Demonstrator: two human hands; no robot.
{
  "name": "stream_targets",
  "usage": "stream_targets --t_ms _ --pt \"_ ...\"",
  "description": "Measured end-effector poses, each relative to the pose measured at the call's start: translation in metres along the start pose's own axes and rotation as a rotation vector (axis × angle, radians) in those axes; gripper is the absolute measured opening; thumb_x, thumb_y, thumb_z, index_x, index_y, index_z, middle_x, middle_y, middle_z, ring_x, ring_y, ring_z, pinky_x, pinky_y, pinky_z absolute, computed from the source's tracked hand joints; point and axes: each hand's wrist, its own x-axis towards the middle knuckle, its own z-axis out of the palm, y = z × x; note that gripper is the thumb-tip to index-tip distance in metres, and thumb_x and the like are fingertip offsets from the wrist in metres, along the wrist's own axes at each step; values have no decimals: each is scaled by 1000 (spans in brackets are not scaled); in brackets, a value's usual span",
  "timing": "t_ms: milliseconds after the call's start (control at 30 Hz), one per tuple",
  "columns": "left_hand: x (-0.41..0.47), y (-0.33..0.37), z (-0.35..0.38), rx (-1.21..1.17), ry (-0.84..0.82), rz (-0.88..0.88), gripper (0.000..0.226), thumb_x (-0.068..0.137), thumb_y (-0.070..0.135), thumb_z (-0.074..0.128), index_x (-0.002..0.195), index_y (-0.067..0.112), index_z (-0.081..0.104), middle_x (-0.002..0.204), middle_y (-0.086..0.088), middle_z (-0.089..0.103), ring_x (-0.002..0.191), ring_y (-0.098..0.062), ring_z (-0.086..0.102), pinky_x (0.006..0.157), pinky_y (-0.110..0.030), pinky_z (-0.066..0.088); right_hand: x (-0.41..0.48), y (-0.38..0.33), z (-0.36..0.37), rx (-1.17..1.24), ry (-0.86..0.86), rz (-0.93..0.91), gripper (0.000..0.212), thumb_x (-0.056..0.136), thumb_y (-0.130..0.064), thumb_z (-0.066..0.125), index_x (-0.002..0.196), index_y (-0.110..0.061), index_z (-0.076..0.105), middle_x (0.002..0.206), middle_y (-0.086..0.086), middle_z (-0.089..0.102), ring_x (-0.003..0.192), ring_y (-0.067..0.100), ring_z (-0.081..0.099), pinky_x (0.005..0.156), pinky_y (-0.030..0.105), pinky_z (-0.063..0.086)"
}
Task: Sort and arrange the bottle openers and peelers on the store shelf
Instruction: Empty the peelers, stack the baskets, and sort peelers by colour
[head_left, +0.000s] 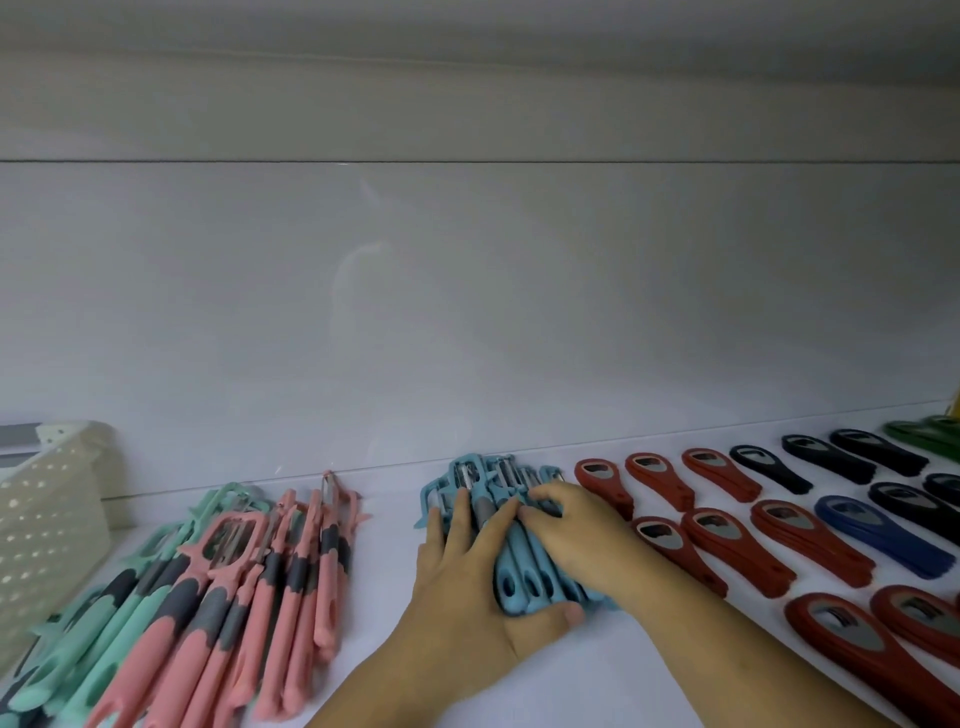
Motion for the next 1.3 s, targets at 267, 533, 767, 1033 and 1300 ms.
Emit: stream_targets --t_ms 267,533,767,1033,1300 --pt "-7 9 -7 -94 114 61 93 59 78 35 145 43 23 159 9 -1 144 -7 -17 119 -33 1 -1 -2 -5 -32 129 -45 33 91 -33 57 121 -20 59 121 -3 58 109 14 56 94 30 46" --pt "-45 39 -65 -121 361 169 30 90 25 56 120 20 61 131 5 50 124 -1 33 91 6 16 -15 -20 -5 -35 308 -315 12 86 -10 65 95 -16 70 116 5 63 110 25 56 98 43 43" --pt "-127 -45 -140 220 394 -90 21 86 19 52 100 15 67 104 1 64 91 -11 53 83 -22 45 -54 -61 8 43 365 -850 37 89 -37 45 79 -13 72 91 -3 65 99 -6 50 92 8 36" --pt "-151 -96 -139 519 288 -99 34 92 44 42 99 20 65 95 3 64 89 -14 53 84 -24 41 -76 -117 96 -140 -201 -633 44 95 -45 45 139 -40 40 154 -16 13 144 8 12 118 28 15" --pt "-127 -81 -104 515 445 94 44 90 45 32 100 19 66 95 1 63 86 -20 56 79 -30 46 -63 -112 114 -7 -104 -536 30 66 -30 84 89 -24 65 103 2 63 97 23 64 81 27 54"
